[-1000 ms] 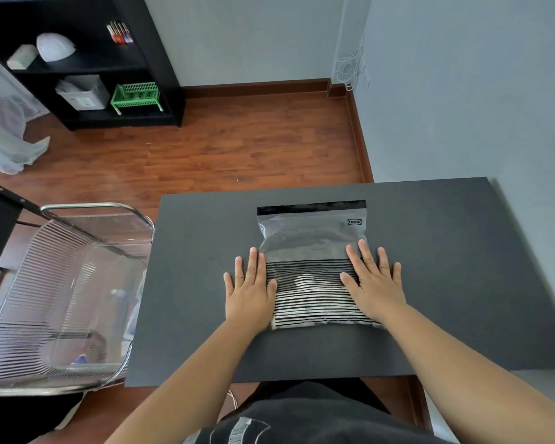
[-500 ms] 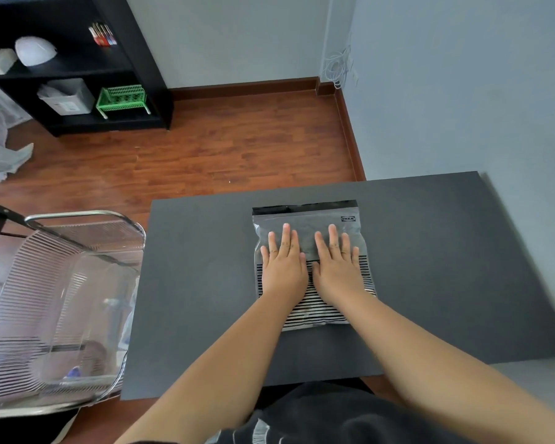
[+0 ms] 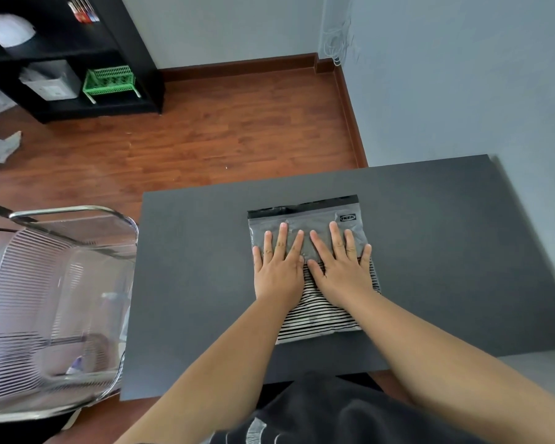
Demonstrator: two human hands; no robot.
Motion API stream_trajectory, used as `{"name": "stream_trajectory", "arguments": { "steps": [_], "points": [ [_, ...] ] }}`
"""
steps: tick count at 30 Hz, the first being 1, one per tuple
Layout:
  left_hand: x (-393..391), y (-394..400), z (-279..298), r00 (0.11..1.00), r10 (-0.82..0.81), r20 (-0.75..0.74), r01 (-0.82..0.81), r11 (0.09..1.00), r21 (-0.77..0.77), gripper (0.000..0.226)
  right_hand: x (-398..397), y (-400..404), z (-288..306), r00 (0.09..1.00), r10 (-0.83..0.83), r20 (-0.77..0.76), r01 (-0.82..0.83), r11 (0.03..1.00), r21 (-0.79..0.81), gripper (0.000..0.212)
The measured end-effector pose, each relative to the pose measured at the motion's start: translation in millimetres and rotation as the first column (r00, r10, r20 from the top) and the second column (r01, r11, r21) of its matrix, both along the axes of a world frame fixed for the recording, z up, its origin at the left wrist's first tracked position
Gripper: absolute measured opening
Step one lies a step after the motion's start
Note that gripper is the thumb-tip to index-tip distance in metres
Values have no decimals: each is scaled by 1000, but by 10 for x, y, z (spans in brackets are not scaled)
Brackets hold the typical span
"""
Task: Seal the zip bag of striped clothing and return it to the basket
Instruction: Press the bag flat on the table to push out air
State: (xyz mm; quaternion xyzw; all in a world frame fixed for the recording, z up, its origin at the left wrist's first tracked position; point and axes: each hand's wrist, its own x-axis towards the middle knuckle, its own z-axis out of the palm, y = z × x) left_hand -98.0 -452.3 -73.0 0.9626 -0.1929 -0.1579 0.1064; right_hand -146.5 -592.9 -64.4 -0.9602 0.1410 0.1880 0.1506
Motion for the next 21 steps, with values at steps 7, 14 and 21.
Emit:
{"name": "stream_trajectory", "arguments": {
  "steps": [7,14,21],
  "points": [
    [9,44,-19,1000,18,-2,-18,1000,-12,55,2,-88,-49,999,-29,29,29,1000,-8,59],
    [160,456,-48,998,67,3,-67,997,36,57,-94,-646,-73,987,-158,32,161,982,-98,58],
    [280,334,178,1000,18,14,-18,1000,0,62,256,-400,106,986,-78,145,81,997,-12,64]
  ]
}}
